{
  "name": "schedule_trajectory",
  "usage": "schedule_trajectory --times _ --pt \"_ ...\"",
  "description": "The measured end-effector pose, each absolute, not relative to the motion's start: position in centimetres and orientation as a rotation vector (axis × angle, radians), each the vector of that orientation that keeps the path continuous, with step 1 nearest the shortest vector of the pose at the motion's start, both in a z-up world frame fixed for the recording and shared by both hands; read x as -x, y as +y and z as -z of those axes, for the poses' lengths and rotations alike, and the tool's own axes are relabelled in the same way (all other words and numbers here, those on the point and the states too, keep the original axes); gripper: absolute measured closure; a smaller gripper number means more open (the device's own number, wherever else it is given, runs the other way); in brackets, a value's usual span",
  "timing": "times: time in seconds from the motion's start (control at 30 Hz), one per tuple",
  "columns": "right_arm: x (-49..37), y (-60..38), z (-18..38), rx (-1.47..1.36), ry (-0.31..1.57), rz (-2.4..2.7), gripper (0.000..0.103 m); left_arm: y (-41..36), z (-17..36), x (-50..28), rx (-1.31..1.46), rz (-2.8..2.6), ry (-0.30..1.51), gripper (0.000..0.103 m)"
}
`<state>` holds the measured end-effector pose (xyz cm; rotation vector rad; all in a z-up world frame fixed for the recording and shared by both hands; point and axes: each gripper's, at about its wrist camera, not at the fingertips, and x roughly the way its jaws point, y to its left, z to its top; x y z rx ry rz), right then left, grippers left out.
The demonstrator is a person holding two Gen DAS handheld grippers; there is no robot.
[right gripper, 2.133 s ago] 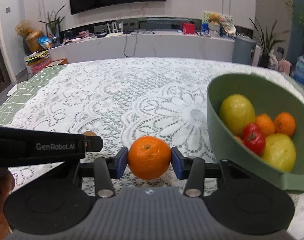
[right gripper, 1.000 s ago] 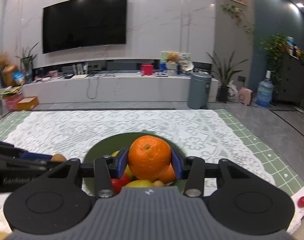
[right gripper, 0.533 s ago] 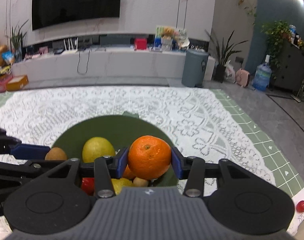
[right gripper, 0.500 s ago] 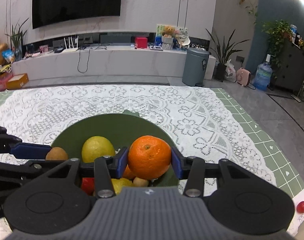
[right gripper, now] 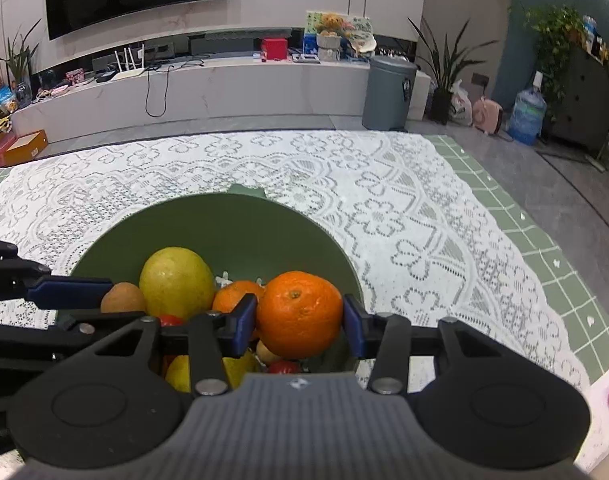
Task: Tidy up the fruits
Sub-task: 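Carry the kiwi and orange over the green colander and lower them inside, then open both tools to release the fruit and lift away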
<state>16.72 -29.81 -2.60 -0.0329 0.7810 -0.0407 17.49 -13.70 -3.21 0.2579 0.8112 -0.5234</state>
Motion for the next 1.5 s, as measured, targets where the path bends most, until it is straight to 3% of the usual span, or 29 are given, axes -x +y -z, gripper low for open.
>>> schedule_trajectory --times 0.6,0.93,1.03,1.1,1.5 --pt "-17.1 -29.6 3.4 0.036 0.823 0.037 0.059 -13.8 5.0 -19.3 -0.235 0.508 0.850 0.071" --pt "-16.9 -29.9 3.3 0.015 0.804 0.044 0.058 -13.3 5.1 -19.0 -0.203 0.500 0.848 0.065" --pt "-16.7 -30.0 3.1 0.006 0.792 0.045 0.058 -13.0 5.0 -18.6 -0.188 0.512 0.859 0.056" --pt "-16.4 -30.0 2.7 -0.005 0.767 0.037 0.049 -12.8 4.9 -18.1 -0.185 0.519 0.853 0.054" --pt "-14.0 -30.6 0.9 -0.039 0.619 0.039 0.031 -12.2 2.6 -14.7 -0.200 0.506 0.794 0.044"
